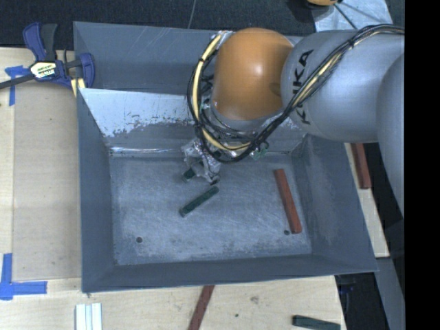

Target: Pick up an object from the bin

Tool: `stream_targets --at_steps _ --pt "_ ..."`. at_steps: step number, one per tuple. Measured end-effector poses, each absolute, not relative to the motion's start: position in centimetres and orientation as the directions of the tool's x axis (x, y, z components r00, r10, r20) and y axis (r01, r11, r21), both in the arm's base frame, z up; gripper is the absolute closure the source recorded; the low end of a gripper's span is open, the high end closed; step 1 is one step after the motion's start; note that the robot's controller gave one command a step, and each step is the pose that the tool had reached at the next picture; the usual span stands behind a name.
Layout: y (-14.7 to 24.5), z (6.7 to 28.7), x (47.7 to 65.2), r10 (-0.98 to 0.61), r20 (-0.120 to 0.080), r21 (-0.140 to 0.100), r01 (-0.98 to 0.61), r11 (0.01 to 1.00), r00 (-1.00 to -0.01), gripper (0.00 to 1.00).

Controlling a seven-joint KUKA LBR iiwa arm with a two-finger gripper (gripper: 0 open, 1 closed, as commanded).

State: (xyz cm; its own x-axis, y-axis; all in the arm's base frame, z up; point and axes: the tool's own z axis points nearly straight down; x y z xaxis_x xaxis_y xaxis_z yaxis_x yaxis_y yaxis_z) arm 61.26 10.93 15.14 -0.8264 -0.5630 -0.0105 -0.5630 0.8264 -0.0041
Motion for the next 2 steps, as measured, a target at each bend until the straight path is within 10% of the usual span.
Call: stream_targets --at_steps 1,2 --pt "10.6 17.0 61.2 -0.548 0.008 0.004 -0.548 0.837 -0.837 1.0" --pt "10.7 23.3 59.9 -0.545 0.0 0.001 -0.545 0.838 -0.838 1.0"
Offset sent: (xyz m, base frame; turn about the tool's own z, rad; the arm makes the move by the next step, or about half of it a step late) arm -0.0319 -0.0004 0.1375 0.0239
